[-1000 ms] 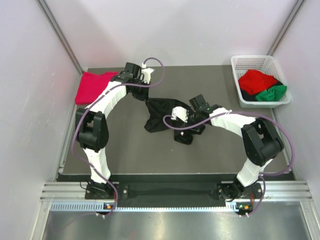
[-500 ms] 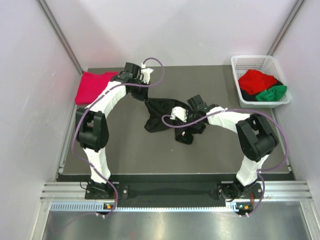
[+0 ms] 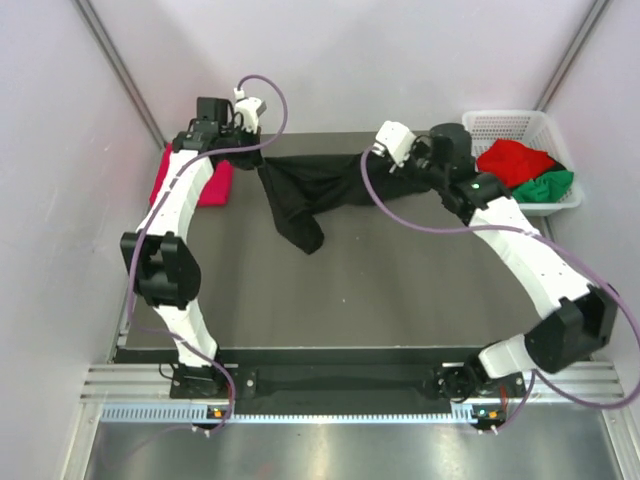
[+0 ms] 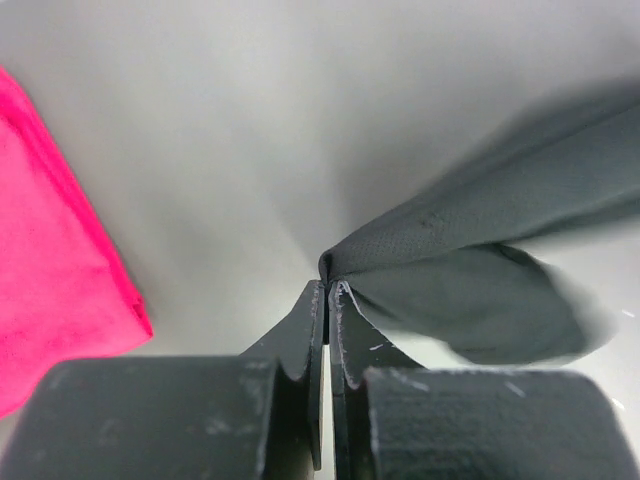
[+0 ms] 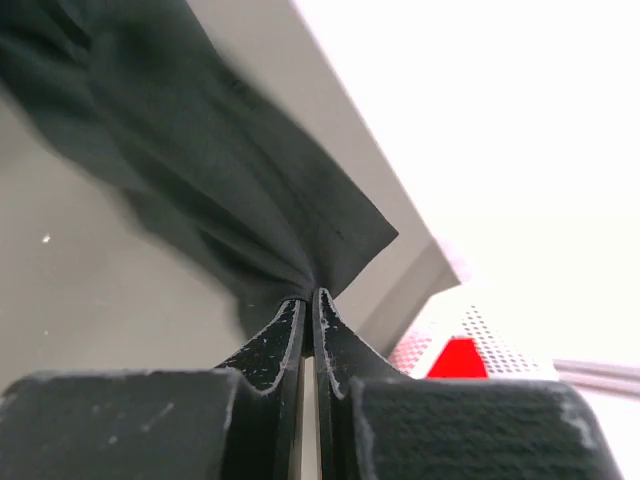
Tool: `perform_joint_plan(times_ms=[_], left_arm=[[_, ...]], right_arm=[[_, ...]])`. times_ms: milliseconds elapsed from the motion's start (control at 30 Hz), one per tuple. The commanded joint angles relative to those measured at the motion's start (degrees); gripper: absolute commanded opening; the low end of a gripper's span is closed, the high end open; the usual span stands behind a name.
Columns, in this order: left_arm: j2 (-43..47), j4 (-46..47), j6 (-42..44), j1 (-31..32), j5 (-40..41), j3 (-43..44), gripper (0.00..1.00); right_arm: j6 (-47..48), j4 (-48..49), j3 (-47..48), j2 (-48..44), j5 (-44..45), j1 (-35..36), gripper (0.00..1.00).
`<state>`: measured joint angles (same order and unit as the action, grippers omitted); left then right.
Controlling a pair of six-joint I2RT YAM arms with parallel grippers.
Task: Fold and stack the t-shirts
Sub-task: Flatten the tshirt out
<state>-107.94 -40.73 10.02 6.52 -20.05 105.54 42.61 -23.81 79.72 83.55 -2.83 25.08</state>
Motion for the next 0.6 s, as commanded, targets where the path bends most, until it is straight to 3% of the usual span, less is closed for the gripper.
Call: perform_joint_plan(times_ms=[0,200,333,567], left_arm=[[8.9,0.3,2.4,0.9,-7.6,0.9,0.00],[20.8,-2.2,6.0,0.9,-14.6,-7.2,0.00],[27.4,-1.2,5.8,0.9,-15.2,-9.8,0.00],[23.8,-1.1,5.4,0.9,-14.5,-16.6,0.00]], right_arm=[[-4.2,-2.0,1.5,-5.2,-0.1,-0.6,0.00],[-9.4,-7.4,-0.5,-14.4,-5.3,-0.5,0.01],[-10.3,-7.0,-5.9,-19.2,-5.2,-0.5,0.01],[-6.5,-1.4,-16.8,-17.7,-5.0,-0.5,0.00]])
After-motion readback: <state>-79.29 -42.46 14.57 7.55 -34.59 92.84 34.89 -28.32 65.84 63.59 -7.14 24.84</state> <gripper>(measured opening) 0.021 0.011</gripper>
